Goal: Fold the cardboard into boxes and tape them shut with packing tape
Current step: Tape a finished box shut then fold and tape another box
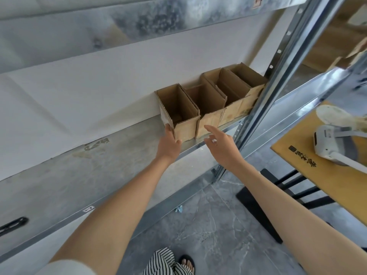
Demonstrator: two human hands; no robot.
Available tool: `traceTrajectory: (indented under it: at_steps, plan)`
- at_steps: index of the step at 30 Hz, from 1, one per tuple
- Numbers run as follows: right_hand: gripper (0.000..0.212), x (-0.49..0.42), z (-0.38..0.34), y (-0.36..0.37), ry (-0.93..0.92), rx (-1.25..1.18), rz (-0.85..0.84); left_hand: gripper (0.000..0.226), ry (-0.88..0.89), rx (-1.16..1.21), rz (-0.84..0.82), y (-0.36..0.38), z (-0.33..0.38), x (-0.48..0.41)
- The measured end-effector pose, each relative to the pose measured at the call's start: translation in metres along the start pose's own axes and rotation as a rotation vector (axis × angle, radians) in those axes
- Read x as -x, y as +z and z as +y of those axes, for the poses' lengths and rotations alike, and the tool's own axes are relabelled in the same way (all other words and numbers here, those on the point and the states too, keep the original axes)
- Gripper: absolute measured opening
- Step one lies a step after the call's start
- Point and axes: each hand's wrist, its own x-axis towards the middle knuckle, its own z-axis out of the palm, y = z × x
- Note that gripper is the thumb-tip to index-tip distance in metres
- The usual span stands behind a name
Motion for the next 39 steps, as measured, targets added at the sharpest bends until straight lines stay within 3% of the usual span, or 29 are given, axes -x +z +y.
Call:
traceTrajectory:
  at_steps: [4, 8, 19, 26, 39]
  plan:
    - [0.047, 0.002, 0.000, 0.003, -0.043, 0.059, -0.024, 0.064, 0.023, -0.142, -0.115, -0.015, -0.009, 0.008]
    - [0.046, 0.011, -0.011, 0.012, -0.101, 0.086, -0.058, 0.059, 0.051, -0.327, -0.127, -0.046, -0.030, 0.027]
    - [0.048, 0.038, -0.108, 0.080, -0.369, 0.137, -0.168, 0.038, 0.086, -0.541, 0.212, -0.174, -0.108, 0.123]
    - [0.043, 0.087, -0.212, 0.170, -0.529, 0.147, -0.223, 0.040, -0.061, -0.555, 0.393, -0.273, -0.193, 0.225]
    - [0.044, 0.271, -0.407, 0.388, -0.753, 0.073, -0.495, 0.041, -0.440, -0.589, 0.598, -0.446, -0.391, 0.480]
